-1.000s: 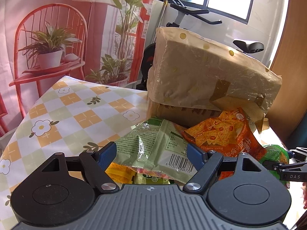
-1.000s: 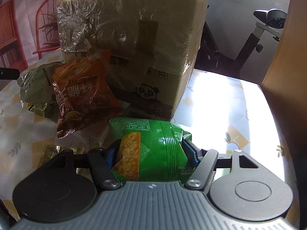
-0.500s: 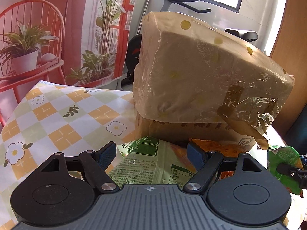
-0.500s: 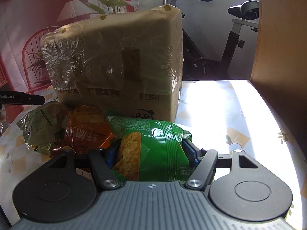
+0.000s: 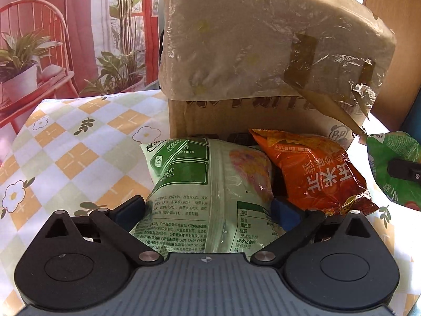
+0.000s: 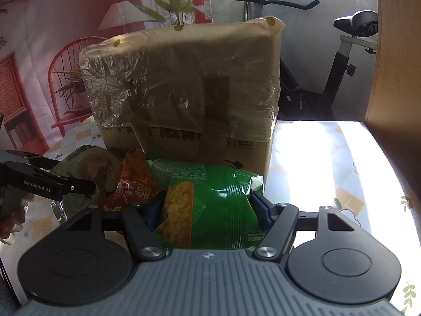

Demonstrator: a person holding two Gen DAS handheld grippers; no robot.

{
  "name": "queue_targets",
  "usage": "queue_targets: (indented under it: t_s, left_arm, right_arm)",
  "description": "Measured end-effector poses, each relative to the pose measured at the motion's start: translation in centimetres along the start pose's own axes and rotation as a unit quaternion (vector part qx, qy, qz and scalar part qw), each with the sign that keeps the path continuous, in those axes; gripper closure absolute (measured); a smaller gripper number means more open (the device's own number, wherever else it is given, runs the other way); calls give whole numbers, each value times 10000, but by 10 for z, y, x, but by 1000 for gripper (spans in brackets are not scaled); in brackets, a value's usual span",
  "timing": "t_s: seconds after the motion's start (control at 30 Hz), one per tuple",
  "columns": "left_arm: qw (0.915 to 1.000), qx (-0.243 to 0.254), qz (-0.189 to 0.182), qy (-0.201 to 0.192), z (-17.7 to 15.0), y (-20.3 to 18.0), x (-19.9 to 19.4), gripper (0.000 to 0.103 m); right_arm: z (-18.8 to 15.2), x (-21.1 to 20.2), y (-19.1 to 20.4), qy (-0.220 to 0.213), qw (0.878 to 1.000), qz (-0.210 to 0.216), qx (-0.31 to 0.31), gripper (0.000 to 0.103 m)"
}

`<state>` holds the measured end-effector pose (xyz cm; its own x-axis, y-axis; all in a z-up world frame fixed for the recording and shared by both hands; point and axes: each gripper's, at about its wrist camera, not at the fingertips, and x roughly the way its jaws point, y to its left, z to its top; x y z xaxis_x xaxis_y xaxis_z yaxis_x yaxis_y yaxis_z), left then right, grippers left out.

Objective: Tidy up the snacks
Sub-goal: 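Close left tool on the pale green bag while right tool grips the green chip bag, then carry both green bags over the box and open both tools to drop them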

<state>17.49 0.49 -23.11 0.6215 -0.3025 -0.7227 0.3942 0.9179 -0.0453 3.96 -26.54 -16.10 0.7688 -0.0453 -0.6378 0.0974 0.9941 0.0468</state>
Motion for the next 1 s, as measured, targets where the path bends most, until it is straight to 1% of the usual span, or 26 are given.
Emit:
queue_targets:
  t_s: [0.1, 0.17, 0.2, 0.27, 0.33, 0.53, 0.6, 0.7, 0.8, 0.9, 1.0]
  left_arm:
    - [9999, -70, 105, -87, -2, -3, -4, 3]
    - [9995, -18, 178, -270, -5, -10, -15, 16]
    - [9992, 1, 200, -350, -6, -12, -20, 19]
    - [9988, -89, 131, -455, -7, -14, -31, 26]
    - [9984, -218, 40, -522, -8, -14, -41, 29]
    - [9952, -350, 228, -882, -15, -14, -77, 30]
    - [9940, -315, 306, -1005, -14, -14, -88, 30]
    - [9900, -211, 519, -1297, -11, -20, -113, 30]
    - [9854, -257, 552, -1587, -5, -23, -135, 29]
    - [9794, -188, 629, -1909, 6, -32, -156, 29]
    - [9742, -157, 615, -2164, 19, -40, -171, 29]
  right_arm:
    - [0, -1, 3, -15, 10000, 44, -45, 34]
    - [0, -3, 5, -24, 10000, 58, -57, 34]
    - [-1, -4, 6, -30, 10000, 69, -56, 34]
    - [0, -5, 7, -46, 9999, 89, -71, 34]
    - [0, -7, 8, -69, 9999, 104, -88, 34]
    - [3, -16, 12, -218, 9996, 163, -114, 34]
    - [4, -18, 13, -256, 9994, 182, -114, 34]
    - [7, -23, 16, -339, 9991, 222, -113, 34]
    - [14, -34, 21, -513, 9981, 291, -155, 34]
    - [22, -46, 25, -706, 9966, 361, -209, 34]
    - [34, -60, 28, -943, 9944, 417, -242, 34]
